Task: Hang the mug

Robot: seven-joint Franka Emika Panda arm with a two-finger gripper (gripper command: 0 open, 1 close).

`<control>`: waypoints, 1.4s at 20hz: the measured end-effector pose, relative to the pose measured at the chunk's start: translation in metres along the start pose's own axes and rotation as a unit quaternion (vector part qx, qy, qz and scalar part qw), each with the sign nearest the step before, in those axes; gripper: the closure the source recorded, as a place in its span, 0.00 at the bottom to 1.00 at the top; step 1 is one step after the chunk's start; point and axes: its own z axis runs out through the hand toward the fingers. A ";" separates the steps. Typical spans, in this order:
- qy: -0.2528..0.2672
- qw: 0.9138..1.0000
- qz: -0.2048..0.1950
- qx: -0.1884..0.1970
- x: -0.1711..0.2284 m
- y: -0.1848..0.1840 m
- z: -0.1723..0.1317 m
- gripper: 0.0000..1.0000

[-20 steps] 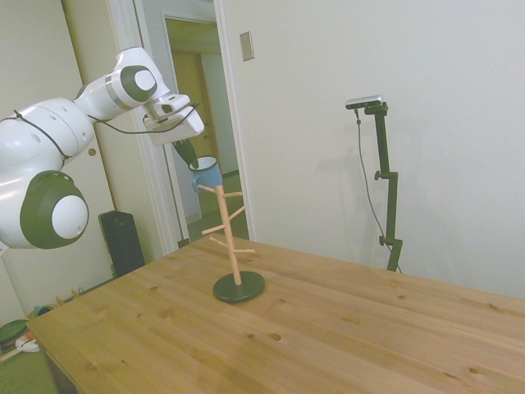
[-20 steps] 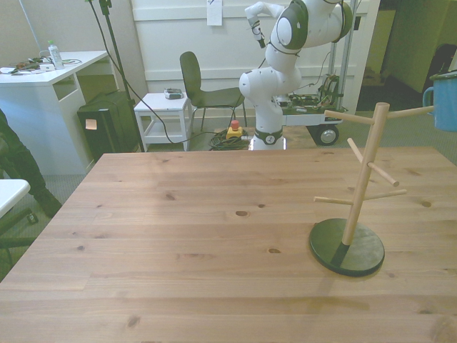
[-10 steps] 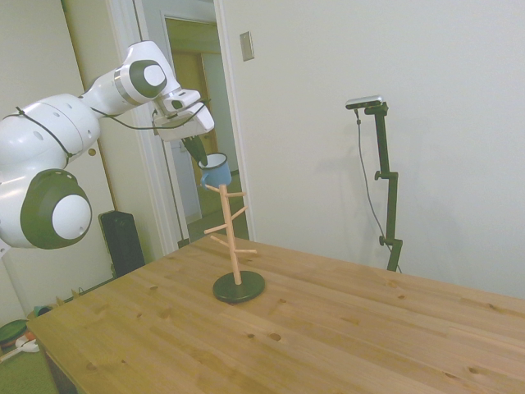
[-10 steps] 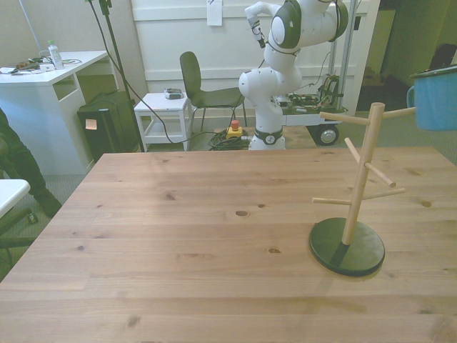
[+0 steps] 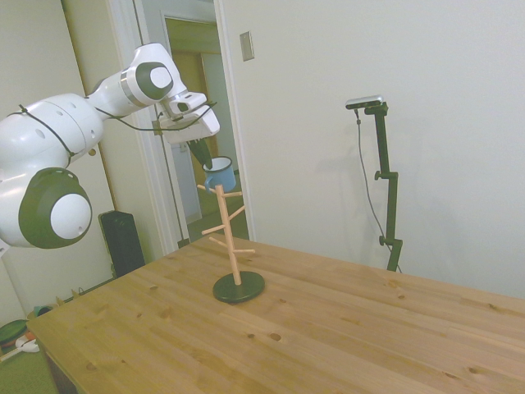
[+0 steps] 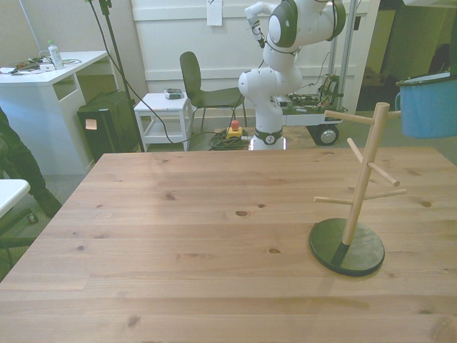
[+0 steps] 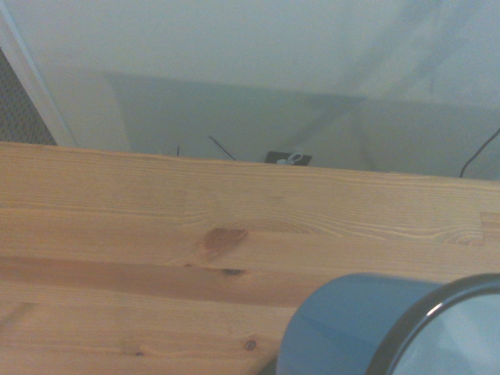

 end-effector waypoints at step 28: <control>-0.003 1.000 0.027 0.006 0.001 0.032 0.011 0.00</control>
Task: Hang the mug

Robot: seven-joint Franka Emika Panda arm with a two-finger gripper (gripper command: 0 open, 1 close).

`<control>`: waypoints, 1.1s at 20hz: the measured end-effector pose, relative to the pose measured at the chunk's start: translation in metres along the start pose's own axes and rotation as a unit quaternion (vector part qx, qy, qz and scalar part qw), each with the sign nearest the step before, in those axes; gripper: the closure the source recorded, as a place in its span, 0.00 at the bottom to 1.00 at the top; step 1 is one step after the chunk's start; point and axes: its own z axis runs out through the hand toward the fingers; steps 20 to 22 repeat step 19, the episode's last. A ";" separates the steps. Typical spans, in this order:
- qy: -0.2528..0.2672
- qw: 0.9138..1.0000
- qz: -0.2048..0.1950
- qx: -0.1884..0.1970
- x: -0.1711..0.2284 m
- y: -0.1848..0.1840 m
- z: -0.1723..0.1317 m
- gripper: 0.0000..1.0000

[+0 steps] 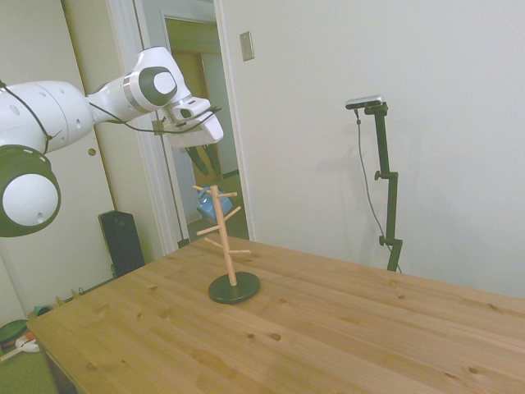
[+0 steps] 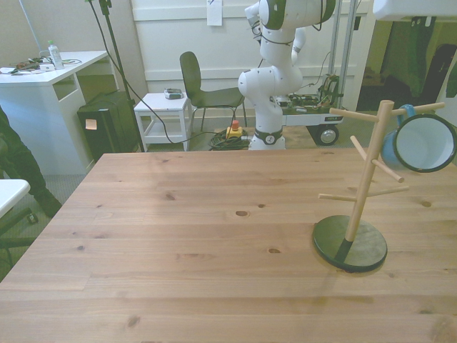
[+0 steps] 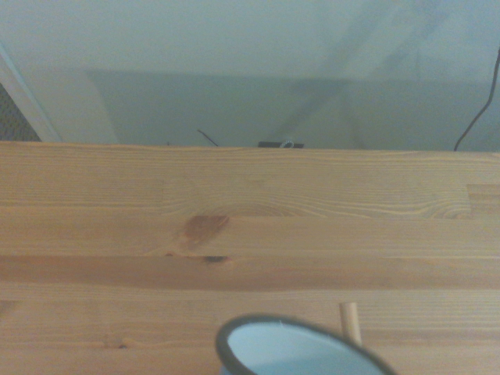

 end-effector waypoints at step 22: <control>-0.099 0.995 0.014 -0.008 -0.100 0.133 0.065 0.00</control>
